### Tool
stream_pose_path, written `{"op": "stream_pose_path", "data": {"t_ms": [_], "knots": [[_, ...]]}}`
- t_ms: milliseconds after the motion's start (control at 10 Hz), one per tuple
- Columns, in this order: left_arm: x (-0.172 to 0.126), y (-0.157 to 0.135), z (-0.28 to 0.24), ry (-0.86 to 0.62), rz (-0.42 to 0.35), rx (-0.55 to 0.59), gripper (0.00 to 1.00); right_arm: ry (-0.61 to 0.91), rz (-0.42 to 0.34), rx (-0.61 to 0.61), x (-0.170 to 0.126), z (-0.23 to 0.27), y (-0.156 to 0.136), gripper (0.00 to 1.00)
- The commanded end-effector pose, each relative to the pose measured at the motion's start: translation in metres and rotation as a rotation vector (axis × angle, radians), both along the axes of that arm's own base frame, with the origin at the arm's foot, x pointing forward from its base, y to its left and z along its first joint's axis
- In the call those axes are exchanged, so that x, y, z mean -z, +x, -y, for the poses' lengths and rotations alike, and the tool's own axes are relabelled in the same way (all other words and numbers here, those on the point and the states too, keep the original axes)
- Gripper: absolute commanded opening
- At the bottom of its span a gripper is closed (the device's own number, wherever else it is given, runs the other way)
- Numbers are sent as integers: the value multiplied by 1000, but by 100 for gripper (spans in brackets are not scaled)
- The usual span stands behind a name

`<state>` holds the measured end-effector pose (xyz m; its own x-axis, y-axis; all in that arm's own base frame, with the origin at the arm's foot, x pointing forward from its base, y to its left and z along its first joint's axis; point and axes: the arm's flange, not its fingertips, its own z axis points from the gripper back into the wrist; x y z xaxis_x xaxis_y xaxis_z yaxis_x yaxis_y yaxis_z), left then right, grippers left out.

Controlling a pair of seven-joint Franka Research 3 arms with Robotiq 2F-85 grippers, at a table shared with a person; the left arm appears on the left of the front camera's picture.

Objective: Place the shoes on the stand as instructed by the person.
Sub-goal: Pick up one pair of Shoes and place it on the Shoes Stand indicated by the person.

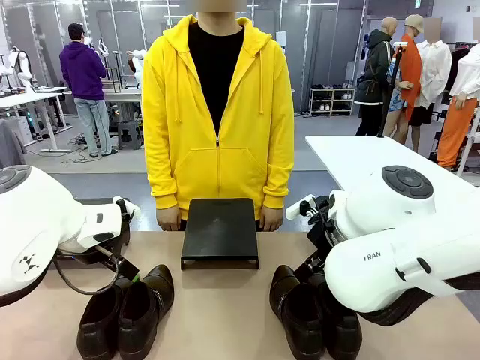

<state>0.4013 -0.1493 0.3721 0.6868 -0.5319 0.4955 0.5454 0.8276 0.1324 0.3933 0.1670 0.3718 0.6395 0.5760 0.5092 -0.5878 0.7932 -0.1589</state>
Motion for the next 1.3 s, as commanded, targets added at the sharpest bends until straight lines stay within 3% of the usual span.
{"op": "stream_pose_path", "data": {"t_ms": [0, 1000, 1200], "knots": [[0, 0, 0, 0, 0, 0, 100, 0, 0, 0, 0, 0, 0, 100], [0, 0, 0, 0, 0, 1, 100, -1, 1, -1, 0, 0, 0, 100], [-36, 6, -4, -69, -17, 75, 100, 67, -11, -24, -38, 4, -3, 100]]}}
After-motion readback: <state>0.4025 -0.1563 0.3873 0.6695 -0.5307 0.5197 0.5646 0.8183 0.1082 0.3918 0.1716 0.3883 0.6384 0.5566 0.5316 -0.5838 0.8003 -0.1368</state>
